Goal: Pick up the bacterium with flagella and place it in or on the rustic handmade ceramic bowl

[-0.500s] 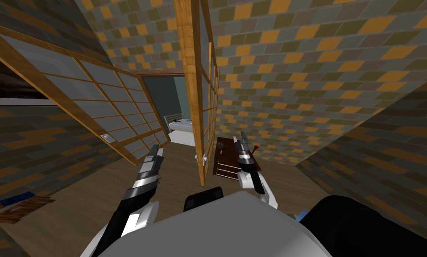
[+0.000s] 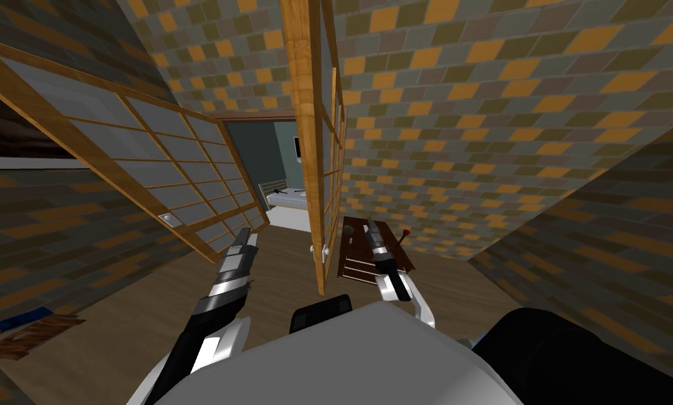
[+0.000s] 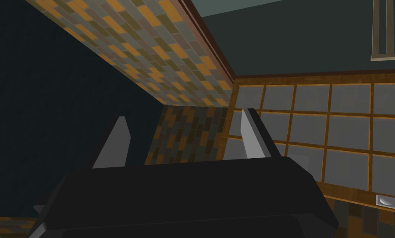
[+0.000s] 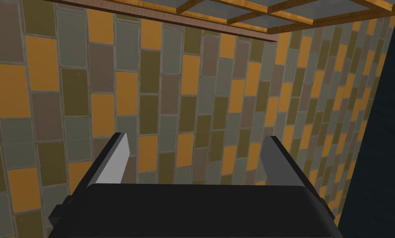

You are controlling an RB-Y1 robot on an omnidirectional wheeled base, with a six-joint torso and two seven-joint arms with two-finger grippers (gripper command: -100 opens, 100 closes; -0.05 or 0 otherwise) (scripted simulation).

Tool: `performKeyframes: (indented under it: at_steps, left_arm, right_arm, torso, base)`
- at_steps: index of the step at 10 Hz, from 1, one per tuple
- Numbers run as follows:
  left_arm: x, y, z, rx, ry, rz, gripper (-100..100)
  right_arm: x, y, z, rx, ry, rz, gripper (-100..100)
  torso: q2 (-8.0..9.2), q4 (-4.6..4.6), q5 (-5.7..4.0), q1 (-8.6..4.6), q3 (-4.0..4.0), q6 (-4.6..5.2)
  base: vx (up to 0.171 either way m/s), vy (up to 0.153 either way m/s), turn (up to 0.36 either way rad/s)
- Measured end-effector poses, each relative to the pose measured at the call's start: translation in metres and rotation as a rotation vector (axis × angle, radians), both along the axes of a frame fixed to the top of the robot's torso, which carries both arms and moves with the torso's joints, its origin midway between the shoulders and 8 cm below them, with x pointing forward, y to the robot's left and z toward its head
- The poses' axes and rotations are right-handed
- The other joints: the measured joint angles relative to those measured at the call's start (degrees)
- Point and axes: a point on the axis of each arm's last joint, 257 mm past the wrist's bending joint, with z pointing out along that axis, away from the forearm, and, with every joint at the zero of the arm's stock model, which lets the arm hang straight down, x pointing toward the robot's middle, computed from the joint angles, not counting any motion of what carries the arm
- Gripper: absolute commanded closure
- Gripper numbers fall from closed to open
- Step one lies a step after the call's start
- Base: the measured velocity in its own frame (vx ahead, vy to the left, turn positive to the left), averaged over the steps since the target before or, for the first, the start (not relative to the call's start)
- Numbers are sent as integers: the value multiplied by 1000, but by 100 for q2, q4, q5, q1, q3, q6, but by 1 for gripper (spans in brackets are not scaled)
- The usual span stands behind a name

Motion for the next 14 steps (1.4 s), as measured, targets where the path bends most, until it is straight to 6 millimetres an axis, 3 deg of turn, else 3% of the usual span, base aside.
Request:
performKeyframes:
  at_steps: [5, 8, 12, 13, 14]
  left_arm:
    - [0, 0, 0, 0, 0, 0, 0]
    - [0, 0, 0, 0, 0, 0, 0]
    - [0, 0, 0, 0, 0, 0, 0]
    - [0, 0, 0, 0, 0, 0, 0]
    - [0, 0, 0, 0, 0, 0, 0]
  right_arm:
    - [8, -12, -72, -63, 201, -32, -100]
    - [9, -23, -126, -101, 339, -60, -100]
    - [-3, -39, -196, -147, 522, -107, -100]
    - [-13, -44, -216, -159, 569, -121, -100]
    - [-15, -44, -223, -172, 585, -123, -100]
  torso:
    - [10, 2, -2, -16, 6, 1]
    - [5, 1, -2, -12, 3, 0]
    - [4, 1, -1, -10, 2, 0]
    - [7, 1, -1, -12, 4, 2]
    - [12, 3, -2, -19, 7, 0]
  base:
    - [26, 35, 4]
    - [32, 38, 7]
    - [37, 40, 14]
    - [15, 15, -9]
    - [30, 30, 29]
